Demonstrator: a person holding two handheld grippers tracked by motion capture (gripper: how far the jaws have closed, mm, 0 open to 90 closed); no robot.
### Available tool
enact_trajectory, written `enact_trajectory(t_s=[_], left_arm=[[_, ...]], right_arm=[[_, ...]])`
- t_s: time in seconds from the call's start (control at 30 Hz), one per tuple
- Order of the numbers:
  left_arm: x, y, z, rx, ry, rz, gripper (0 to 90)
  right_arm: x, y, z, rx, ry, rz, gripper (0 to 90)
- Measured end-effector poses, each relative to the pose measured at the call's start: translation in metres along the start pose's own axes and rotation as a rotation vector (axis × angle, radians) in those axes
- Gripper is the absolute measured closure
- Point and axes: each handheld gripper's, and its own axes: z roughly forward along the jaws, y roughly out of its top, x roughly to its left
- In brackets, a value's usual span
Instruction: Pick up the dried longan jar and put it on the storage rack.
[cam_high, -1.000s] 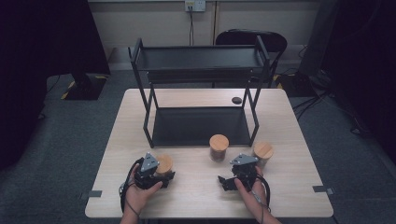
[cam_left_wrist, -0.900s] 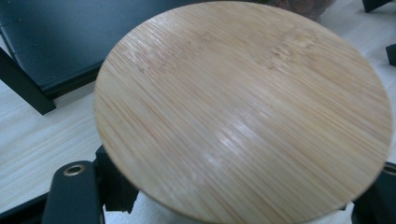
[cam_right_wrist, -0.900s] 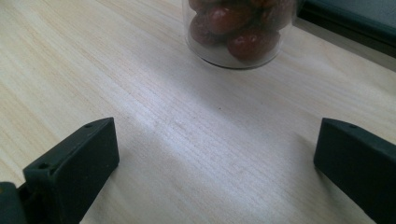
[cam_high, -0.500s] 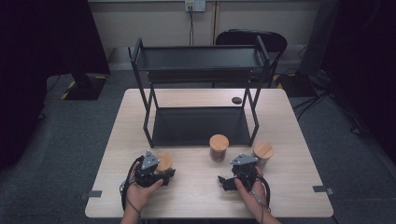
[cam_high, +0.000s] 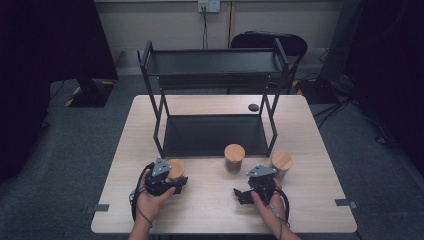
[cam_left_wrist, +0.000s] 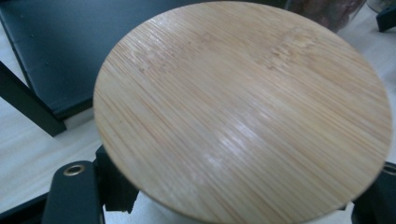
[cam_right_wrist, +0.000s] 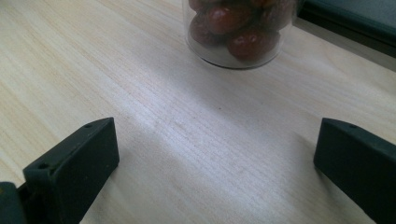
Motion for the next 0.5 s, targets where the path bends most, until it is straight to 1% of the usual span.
enact_trajectory(t_s=[0.03, 0.17, 0.2, 0.27, 0.43, 0.5], left_arm=[[0.0, 0.001, 0.001, -0.003, -0.001, -0.005, 26.1], [0.0, 0.008, 0.004, -0.006, -0.002, 0.001, 26.1], [0.0, 0.01, 0.005, -0.008, -0.001, -0.002, 26.1], [0.0, 0.013, 0.007, -0.005, 0.003, 0.008, 26.1], [0.0, 0.02, 0.011, -0.003, -0.004, 0.014, 26.1], [0.0, 0.021, 0.013, -0.001, -0.007, 0.007, 26.1]], right_arm=[[0.0, 0.0, 0.0, 0.0, 0.0, 0.0, 0.0], [0.0, 0.0, 0.0, 0.0, 0.0, 0.0, 0.0], [0.0, 0.0, 0.0, 0.0, 0.0, 0.0, 0.0], [0.0, 0.0, 0.0, 0.0, 0.0, 0.0, 0.0], [0.0, 0.0, 0.0, 0.0, 0.0, 0.0, 0.0], [0.0, 0.0, 0.0, 0.0, 0.0, 0.0, 0.0]])
